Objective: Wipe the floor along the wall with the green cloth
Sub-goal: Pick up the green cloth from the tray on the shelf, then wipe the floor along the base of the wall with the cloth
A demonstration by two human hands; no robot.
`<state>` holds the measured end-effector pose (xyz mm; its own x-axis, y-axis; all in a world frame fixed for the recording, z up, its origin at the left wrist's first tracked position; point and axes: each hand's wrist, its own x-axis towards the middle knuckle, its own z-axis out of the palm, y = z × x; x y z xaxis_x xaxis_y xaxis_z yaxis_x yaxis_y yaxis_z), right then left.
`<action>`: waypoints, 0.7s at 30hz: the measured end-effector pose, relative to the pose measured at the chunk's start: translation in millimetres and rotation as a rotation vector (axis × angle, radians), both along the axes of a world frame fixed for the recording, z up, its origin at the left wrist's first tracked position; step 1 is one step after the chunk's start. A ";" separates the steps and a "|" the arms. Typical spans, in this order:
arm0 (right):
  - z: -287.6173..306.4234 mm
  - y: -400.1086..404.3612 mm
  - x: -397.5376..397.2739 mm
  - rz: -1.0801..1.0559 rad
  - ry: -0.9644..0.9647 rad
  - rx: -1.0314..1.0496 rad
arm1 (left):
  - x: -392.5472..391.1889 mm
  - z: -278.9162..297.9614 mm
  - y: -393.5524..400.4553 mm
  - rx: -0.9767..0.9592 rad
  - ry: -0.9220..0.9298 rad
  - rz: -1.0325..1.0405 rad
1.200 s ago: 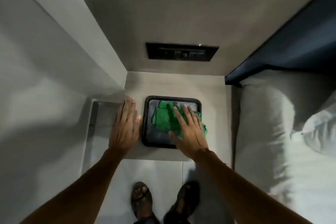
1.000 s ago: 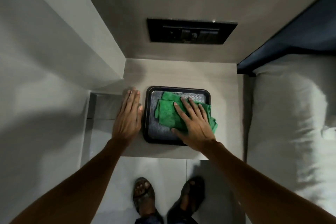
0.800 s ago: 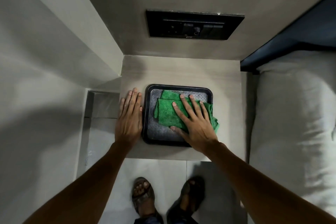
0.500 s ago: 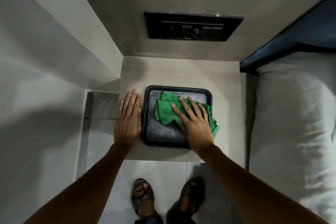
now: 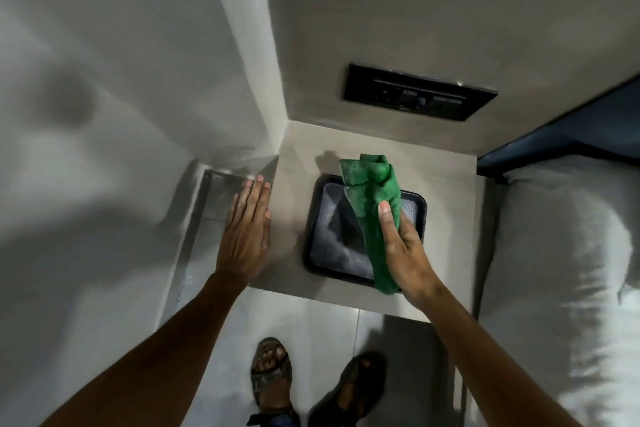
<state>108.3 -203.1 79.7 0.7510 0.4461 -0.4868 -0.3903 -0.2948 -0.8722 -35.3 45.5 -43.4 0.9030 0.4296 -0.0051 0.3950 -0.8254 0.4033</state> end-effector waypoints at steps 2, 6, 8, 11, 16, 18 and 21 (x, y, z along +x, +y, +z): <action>15.8 20.1 -14.0 0.054 0.024 0.036 | -19.9 9.7 5.6 -0.015 -0.029 0.065; 28.0 75.7 -52.9 0.181 0.068 0.114 | -74.5 15.0 14.1 -0.024 -0.104 0.147; 25.4 106.1 -76.8 0.240 0.104 0.144 | -109.0 10.1 17.9 -0.078 -0.055 0.241; 9.6 145.9 -114.6 0.376 0.080 0.150 | -166.9 -8.9 22.1 -0.100 -0.027 0.352; -58.1 194.5 -178.0 0.560 -0.028 0.125 | -261.0 -58.6 9.4 -0.081 0.032 0.501; -101.6 208.7 -201.6 0.621 -0.081 0.089 | -293.6 -85.0 -1.6 -0.118 0.071 0.590; -172.8 222.5 -224.1 0.689 -0.170 0.103 | -330.3 -132.8 -16.4 -0.162 0.114 0.702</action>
<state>-115.8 19.5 -93.1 0.3436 0.8838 -0.3177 -0.0013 -0.3378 -0.9412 -365.6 29.1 -176.1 0.4050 0.8932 -0.1952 0.8564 -0.2958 0.4232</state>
